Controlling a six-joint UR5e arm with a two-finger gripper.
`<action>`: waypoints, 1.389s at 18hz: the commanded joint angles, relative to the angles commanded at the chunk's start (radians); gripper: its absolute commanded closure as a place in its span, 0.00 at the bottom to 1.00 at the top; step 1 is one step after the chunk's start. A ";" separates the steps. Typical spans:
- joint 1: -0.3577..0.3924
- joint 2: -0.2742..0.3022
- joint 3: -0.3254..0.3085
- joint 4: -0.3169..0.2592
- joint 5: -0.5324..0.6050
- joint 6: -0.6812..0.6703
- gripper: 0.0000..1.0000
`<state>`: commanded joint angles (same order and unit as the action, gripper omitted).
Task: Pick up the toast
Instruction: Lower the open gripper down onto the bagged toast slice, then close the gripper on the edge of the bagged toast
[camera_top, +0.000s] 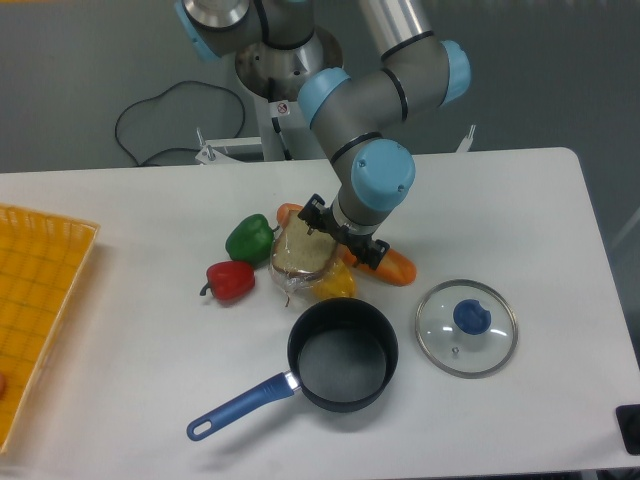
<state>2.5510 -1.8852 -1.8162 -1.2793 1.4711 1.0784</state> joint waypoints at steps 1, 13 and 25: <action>0.002 0.000 -0.002 0.000 0.000 -0.002 0.00; 0.002 0.000 -0.014 -0.028 0.003 0.005 0.00; -0.008 -0.014 -0.015 -0.032 0.008 0.006 0.02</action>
<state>2.5433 -1.8991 -1.8316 -1.3116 1.4787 1.0845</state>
